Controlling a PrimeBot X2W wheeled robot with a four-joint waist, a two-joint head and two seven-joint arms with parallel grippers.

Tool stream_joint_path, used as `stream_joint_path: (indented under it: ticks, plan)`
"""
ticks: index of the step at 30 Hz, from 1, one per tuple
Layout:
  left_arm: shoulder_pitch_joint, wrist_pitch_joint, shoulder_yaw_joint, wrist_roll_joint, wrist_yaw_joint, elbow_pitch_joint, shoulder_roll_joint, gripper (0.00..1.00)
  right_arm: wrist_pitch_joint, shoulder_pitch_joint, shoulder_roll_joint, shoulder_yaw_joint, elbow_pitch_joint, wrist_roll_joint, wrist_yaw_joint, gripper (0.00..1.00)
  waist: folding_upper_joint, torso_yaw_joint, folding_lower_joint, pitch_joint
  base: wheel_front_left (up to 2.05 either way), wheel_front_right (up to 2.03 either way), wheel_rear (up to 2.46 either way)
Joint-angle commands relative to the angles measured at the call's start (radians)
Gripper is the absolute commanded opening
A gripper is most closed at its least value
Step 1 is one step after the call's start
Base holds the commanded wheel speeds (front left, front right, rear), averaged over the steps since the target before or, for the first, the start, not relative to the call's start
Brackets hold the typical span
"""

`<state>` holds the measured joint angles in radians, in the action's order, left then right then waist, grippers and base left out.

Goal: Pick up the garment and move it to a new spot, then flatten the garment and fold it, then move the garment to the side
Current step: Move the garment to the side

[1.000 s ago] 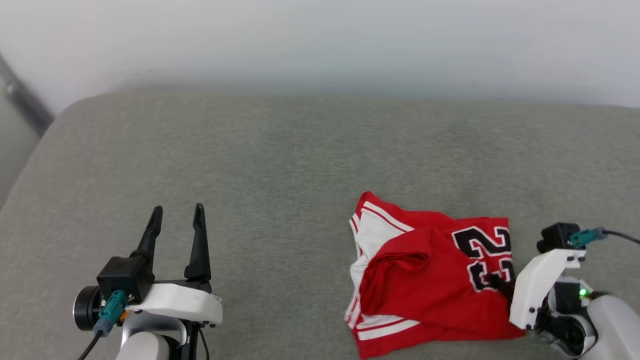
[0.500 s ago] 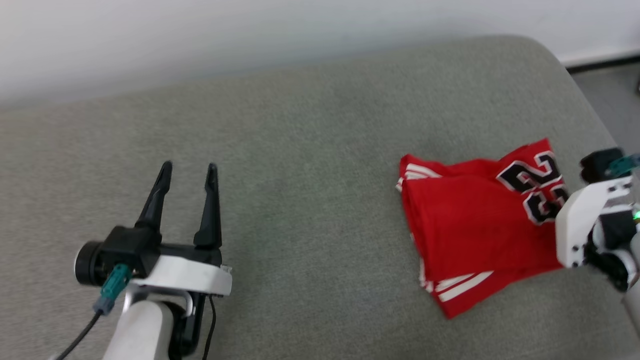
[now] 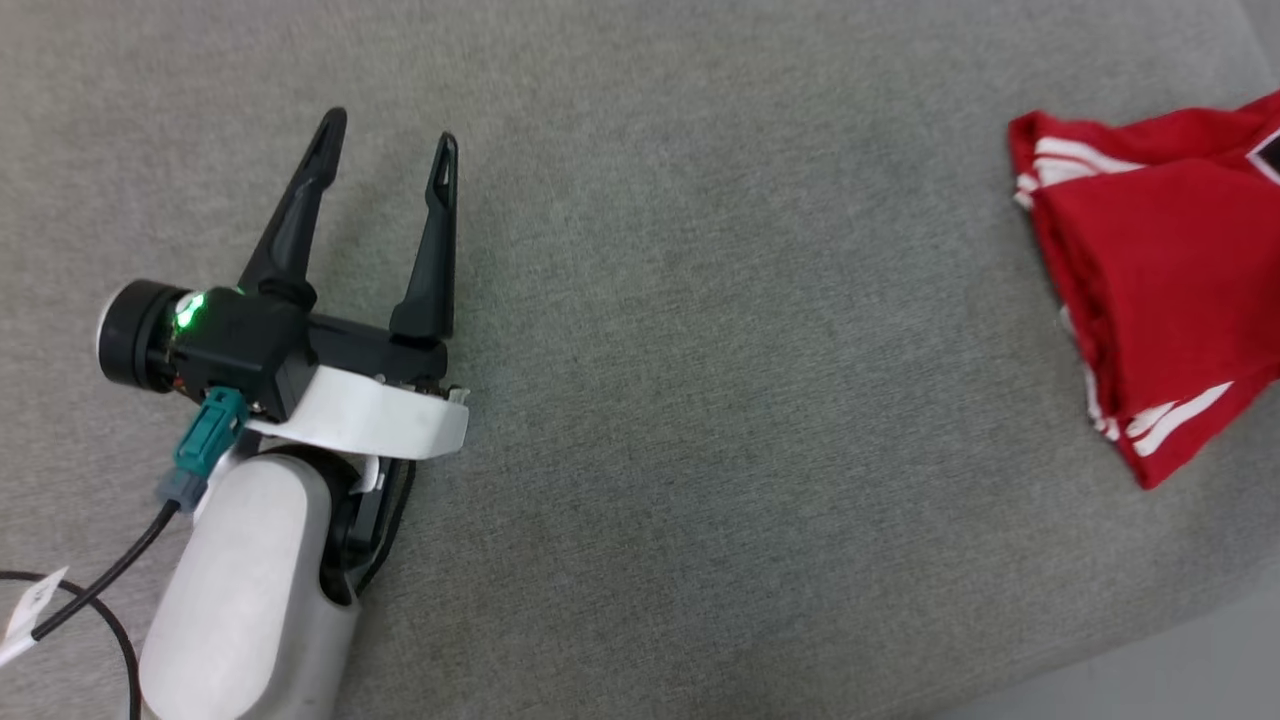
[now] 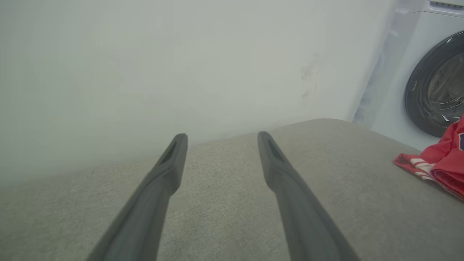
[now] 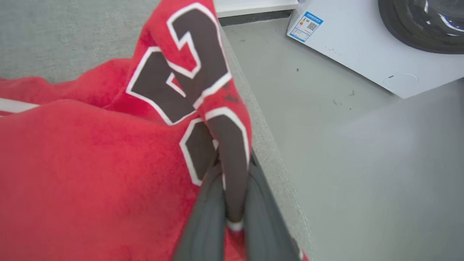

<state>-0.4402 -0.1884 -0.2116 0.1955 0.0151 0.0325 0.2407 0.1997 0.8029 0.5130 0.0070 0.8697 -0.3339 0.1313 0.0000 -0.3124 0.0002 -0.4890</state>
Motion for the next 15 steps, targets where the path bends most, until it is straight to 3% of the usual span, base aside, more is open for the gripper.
stream_joint_path:
  ticks: [1, 3, 4, 5, 15]
  plan:
    - [-0.025, 0.003, -0.002, -0.008, 0.003, 0.010, 0.007, 1.00, -0.028, 0.030, 0.008, -0.039, 0.032, 0.014, -0.001, 0.00, 0.0000, 0.006, -0.0002, -0.078, 0.00, 0.00, 0.00]
    - [-0.048, 0.007, -0.009, -0.013, 0.009, 0.017, 0.013, 1.00, -0.099, 0.055, -0.011, -0.111, 0.103, 0.060, -0.001, 0.01, 0.0000, 0.016, -0.0002, -0.110, 0.00, 0.00, 0.00]
    - [-0.051, 0.007, -0.011, -0.013, 0.009, 0.015, 0.015, 1.00, -0.124, 0.057, -0.019, -0.121, 0.118, 0.078, -0.001, 0.39, 0.0000, 0.018, -0.0002, -0.112, 0.00, 0.00, 0.00]
    - [-0.052, 0.007, -0.011, -0.012, 0.008, 0.013, 0.015, 1.00, -0.149, 0.060, -0.026, -0.131, 0.129, 0.093, -0.001, 1.00, 0.0000, 0.019, -0.0002, -0.114, 0.00, 0.00, 0.00]
    - [-0.003, -0.028, -0.010, 0.015, -0.004, -0.051, 0.002, 1.00, -0.347, 0.052, -0.042, -0.211, 0.201, 0.220, -0.001, 1.00, 0.0000, 0.028, -0.0002, -0.018, 0.00, 0.00, 0.00]
